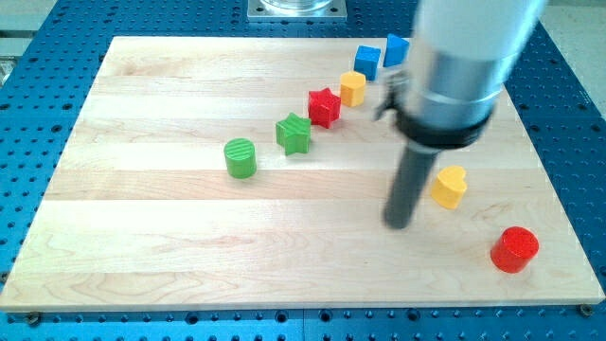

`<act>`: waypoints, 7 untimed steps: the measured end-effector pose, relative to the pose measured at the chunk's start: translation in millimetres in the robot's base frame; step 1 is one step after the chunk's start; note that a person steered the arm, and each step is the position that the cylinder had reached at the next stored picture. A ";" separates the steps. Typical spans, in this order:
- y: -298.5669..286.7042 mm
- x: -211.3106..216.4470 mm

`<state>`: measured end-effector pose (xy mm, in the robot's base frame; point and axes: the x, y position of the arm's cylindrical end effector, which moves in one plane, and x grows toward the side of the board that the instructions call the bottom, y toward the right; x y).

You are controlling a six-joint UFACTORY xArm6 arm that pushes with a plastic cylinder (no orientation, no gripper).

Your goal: Place the green circle parallel to the green star

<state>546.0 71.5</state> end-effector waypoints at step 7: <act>-66.6 -152.6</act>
<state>393.4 4.9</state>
